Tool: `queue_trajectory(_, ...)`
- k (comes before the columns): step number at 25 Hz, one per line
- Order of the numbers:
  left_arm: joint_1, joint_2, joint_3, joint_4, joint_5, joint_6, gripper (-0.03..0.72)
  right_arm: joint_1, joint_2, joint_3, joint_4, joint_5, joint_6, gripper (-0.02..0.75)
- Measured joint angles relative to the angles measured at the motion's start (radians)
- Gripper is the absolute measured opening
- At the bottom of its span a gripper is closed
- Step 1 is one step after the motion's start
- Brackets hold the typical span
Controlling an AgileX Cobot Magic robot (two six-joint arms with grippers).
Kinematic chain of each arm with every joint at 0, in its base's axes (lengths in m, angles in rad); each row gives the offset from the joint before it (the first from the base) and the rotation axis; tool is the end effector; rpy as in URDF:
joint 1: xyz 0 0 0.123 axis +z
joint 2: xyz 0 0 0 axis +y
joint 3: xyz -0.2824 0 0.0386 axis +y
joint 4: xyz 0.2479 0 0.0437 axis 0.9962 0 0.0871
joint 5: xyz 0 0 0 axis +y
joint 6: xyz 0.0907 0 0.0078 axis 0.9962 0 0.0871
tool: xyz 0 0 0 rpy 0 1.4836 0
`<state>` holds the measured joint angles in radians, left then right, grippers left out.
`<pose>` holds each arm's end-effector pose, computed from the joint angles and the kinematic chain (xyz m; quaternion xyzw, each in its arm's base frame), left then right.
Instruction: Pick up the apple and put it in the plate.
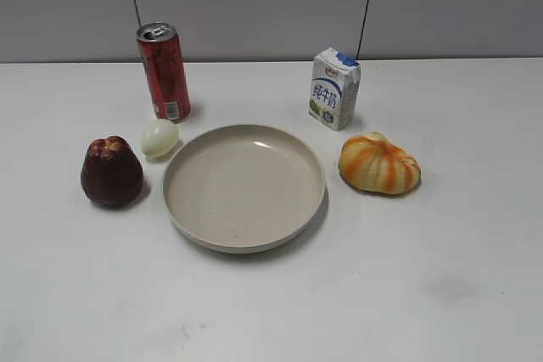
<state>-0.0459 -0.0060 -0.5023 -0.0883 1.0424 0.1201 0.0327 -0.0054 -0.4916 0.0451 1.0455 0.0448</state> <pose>-0.0058 -0.0067 0.2795 0.0716 0.8424 -0.0243 0.5336 -0.0042 0.0034 0.2761 0.0045 0.8498 0.0429 0.5253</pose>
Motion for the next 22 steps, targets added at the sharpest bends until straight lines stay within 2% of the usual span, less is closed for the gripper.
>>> queue_trajectory(16, 0.000, 0.006, -0.006, 0.001, -0.011, 0.000, 0.613, 0.000, 0.000, 0.000, 0.000, 0.000, 0.000, 0.585)
queue_trajectory(22, 0.000, 0.215, -0.049, 0.002, -0.168, 0.000, 0.611, 0.000, 0.000, 0.000, 0.000, 0.000, 0.000, 0.585)
